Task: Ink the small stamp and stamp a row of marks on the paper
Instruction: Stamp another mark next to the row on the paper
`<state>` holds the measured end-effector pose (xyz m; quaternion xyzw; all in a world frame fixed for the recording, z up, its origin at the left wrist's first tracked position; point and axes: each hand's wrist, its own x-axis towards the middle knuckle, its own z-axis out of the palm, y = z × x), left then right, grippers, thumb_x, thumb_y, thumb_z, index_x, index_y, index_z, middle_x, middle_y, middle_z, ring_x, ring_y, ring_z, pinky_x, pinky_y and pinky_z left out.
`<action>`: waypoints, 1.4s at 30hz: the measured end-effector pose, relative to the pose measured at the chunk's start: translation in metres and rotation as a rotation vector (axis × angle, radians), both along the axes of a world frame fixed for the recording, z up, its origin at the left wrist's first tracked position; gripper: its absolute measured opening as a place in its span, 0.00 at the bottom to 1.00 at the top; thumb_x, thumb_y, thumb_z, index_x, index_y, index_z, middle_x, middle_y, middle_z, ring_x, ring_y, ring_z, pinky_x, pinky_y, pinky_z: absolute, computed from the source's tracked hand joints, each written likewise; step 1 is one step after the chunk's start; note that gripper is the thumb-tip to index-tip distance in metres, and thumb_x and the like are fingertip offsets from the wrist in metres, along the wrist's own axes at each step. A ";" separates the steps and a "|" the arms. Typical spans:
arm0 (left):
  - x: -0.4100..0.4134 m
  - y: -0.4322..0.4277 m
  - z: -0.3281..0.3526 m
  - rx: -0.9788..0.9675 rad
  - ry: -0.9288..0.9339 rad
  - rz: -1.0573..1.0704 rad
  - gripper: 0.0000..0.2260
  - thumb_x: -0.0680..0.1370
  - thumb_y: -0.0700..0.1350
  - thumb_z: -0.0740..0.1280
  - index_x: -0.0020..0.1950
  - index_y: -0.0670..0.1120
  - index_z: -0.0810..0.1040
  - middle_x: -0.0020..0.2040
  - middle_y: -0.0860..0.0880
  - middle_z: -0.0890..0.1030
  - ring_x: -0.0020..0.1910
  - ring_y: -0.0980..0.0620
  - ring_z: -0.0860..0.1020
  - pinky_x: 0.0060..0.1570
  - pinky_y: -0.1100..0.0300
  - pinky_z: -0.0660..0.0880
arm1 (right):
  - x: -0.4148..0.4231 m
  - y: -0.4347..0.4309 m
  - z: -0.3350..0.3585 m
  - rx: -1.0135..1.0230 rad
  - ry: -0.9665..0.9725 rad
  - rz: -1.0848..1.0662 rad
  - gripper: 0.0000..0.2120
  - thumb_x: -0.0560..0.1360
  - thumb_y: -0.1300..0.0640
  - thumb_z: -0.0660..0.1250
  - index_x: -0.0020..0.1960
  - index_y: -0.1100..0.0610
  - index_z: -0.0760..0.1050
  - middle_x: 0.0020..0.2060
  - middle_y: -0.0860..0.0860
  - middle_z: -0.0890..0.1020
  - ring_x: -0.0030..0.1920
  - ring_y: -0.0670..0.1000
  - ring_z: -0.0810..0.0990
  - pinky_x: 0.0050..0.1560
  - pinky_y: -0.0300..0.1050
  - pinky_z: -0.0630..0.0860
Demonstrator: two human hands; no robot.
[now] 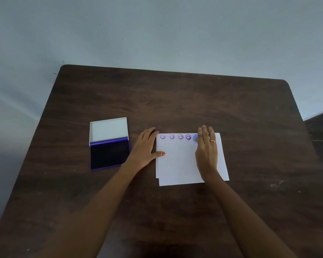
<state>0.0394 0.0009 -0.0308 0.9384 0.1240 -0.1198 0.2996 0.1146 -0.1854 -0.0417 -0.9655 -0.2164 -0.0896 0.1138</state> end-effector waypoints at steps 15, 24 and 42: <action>-0.005 0.001 0.003 -0.056 0.060 0.004 0.41 0.70 0.50 0.72 0.73 0.46 0.50 0.76 0.47 0.51 0.74 0.47 0.49 0.72 0.48 0.51 | -0.003 0.002 0.003 0.069 0.067 0.003 0.25 0.64 0.74 0.70 0.60 0.71 0.70 0.60 0.67 0.75 0.62 0.67 0.72 0.50 0.55 0.78; -0.017 -0.005 0.004 -0.009 0.052 0.046 0.40 0.70 0.49 0.72 0.73 0.45 0.51 0.76 0.47 0.51 0.74 0.46 0.50 0.72 0.48 0.52 | -0.001 0.002 0.011 0.127 0.172 -0.018 0.21 0.68 0.72 0.67 0.60 0.68 0.70 0.54 0.64 0.79 0.47 0.62 0.80 0.45 0.51 0.79; -0.017 -0.010 0.003 0.035 0.077 0.083 0.38 0.70 0.49 0.71 0.73 0.45 0.52 0.76 0.46 0.51 0.74 0.45 0.50 0.71 0.47 0.53 | 0.023 -0.035 0.044 1.036 0.663 -0.505 0.10 0.76 0.61 0.61 0.55 0.63 0.75 0.46 0.55 0.77 0.46 0.51 0.75 0.51 0.45 0.73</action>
